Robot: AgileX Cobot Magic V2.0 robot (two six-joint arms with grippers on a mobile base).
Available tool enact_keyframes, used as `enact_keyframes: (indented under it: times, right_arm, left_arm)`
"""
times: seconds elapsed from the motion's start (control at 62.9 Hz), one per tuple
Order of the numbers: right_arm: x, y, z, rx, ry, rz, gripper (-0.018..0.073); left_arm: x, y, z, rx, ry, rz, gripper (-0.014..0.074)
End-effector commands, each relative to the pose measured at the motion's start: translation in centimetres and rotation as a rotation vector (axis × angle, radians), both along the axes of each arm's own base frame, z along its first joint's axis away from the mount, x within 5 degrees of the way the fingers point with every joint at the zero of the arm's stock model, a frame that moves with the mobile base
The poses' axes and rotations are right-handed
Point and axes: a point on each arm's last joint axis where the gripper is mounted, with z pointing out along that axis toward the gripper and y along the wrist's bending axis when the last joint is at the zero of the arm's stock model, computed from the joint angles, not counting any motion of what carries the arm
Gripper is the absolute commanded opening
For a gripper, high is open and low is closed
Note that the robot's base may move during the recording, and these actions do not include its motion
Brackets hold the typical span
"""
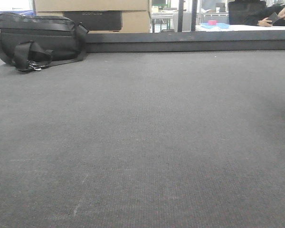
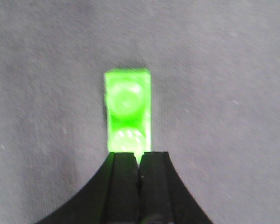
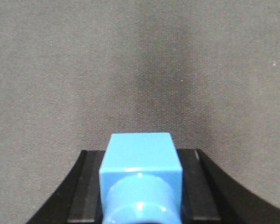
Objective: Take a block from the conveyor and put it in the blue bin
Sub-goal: 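Lower the left gripper and close it on the green block, then lift both held blocks up off the conveyor belt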
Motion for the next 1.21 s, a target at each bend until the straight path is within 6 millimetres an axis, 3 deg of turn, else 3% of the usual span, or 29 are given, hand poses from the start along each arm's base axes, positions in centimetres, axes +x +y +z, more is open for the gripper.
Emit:
enact_keyframes:
  times: [0.0, 0.175, 0.27, 0.572, 0.81, 1.192]
  right_arm:
    - [0.1, 0.0, 0.5, 0.003, -0.035, -0.002, -0.0162]
    - [0.1, 0.0, 0.5, 0.004, -0.031, -0.002, -0.0162]
    - [0.1, 0.0, 0.5, 0.004, -0.033, -0.002, -0.0162]
    - [0.1, 0.0, 0.5, 0.004, -0.035, -0.002, -0.0162]
    - [0.0, 0.0, 0.4, 0.003, -0.021, 0.0, -0.0162]
    - [-0.1, 0.0, 0.4, 0.003, -0.008, 0.002, -0.0162]
  left_arm:
    - [0.4, 0.2, -0.1, 0.001, -0.024, -0.001, 0.0034]
    - [0.4, 0.1, -1.5, 0.002, -0.062, -0.008, 0.0349]
    - [0.2, 0.1, -2.6, 0.002, -0.073, -0.013, 0.0416]
    - [0.5, 0.1, -4.1, 0.002, -0.126, -0.013, 0.0421]
    - [1.0, 0.2, -6.5, -0.008, -0.014, 0.005, 0.0421]
    - [1.5, 0.2, -8.4, -0.023, 0.041, 0.037, 0.0415]
